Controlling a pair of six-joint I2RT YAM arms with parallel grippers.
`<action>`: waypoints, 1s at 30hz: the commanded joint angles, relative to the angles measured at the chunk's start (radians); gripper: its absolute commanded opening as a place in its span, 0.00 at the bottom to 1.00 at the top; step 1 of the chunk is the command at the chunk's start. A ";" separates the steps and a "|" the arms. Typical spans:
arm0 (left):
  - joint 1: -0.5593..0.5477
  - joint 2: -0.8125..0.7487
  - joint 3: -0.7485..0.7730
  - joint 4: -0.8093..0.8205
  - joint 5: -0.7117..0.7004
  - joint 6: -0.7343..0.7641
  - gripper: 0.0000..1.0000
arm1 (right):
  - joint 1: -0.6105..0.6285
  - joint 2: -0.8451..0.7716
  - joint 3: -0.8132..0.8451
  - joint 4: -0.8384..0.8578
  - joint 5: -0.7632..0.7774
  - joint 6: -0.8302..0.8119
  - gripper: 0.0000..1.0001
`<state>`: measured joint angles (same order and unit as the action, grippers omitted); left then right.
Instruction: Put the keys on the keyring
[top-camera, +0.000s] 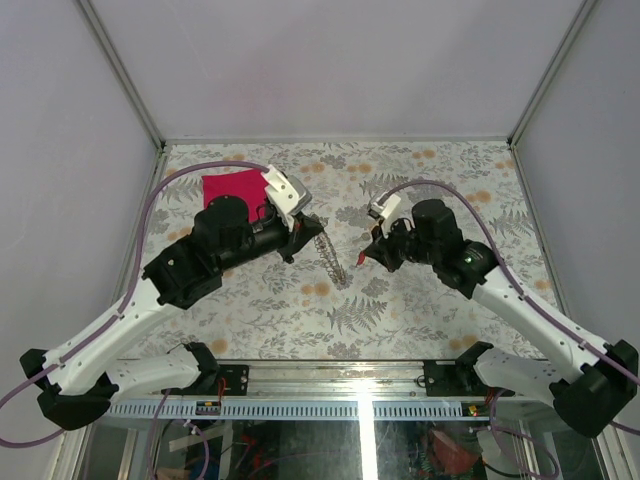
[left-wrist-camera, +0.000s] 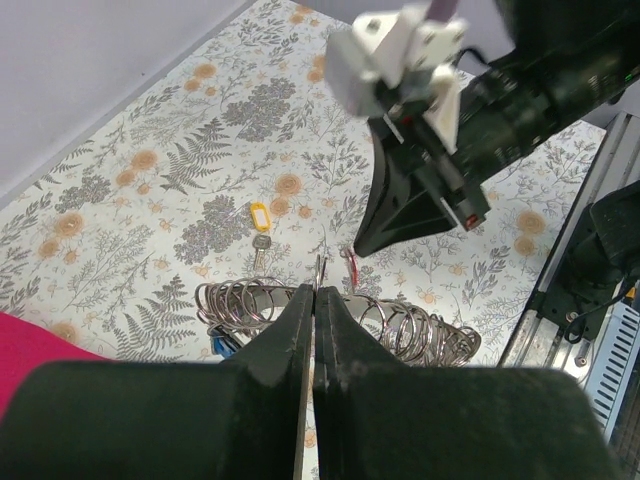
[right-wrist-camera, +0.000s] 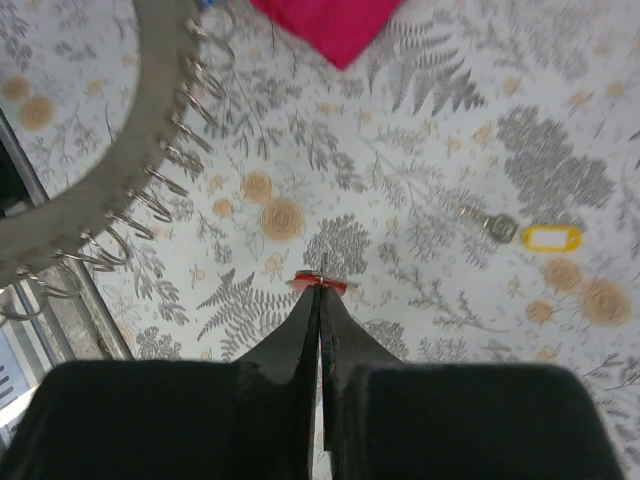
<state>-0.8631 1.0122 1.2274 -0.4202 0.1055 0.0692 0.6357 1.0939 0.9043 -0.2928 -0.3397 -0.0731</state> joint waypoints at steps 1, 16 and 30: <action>0.002 -0.027 0.012 0.087 0.020 0.029 0.00 | 0.007 -0.073 0.082 0.053 -0.027 -0.047 0.00; -0.001 -0.030 0.008 0.106 0.116 0.181 0.00 | 0.007 -0.059 0.424 -0.185 -0.275 -0.073 0.00; -0.134 -0.025 0.076 0.107 -0.142 0.366 0.00 | 0.007 -0.141 0.348 0.004 -0.322 -0.105 0.00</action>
<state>-0.9592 1.0046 1.2526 -0.4107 0.0544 0.3504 0.6369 1.0103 1.2728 -0.4339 -0.6250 -0.1608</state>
